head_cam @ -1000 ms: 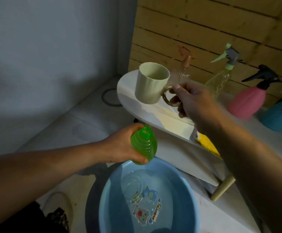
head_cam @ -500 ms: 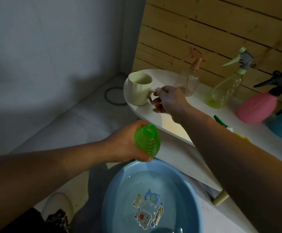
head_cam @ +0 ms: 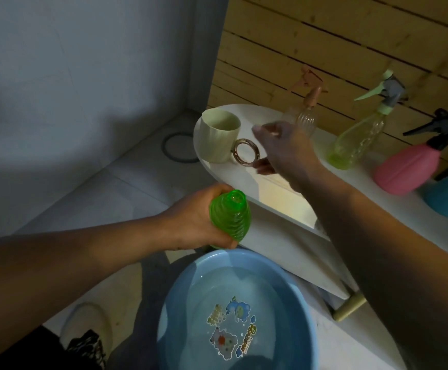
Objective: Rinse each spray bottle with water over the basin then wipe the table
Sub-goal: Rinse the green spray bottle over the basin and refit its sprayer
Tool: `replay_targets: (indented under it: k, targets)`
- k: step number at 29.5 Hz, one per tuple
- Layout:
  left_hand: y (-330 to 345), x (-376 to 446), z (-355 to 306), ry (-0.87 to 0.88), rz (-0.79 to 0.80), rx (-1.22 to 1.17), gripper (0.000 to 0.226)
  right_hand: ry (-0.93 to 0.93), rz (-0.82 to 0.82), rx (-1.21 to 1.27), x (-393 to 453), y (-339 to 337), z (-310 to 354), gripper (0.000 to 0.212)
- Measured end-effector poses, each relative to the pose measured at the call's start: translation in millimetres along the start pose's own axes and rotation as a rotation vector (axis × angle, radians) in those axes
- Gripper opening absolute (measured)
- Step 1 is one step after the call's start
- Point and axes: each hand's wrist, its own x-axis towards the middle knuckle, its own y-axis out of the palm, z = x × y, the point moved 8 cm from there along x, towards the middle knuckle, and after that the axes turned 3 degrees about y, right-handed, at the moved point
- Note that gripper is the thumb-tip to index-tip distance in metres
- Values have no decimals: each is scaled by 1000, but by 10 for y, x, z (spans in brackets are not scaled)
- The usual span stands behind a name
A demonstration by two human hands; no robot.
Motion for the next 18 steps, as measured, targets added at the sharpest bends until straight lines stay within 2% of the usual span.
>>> replay_targets:
  k: [2,4,7,10,13,15,18]
  targets:
    - [21,9,15,0,-1,-11,80,-128,-105,-205,-108,-344,99,33]
    - [59,28,18,-2,0,-29,81,-143,-214,-407,-180,-789,-4,23]
    - [150,69,-8,14,16,-31,86,69,-314,-699,-231,-1448,-500,33]
    - [235,97,-47,14,19,-21,83,337,-325,-837,-382,-1799,-994,52]
    - [293,124,-106,8,29,-13,84,459,-297,-733,-467,-1748,-1259,67]
    - [333,160,-165,15,39,-15,85,536,-285,-556,-515,-1635,-1367,69]
    - [354,214,-172,11,40,-13,90,558,-300,-446,-510,-1504,-1378,66]
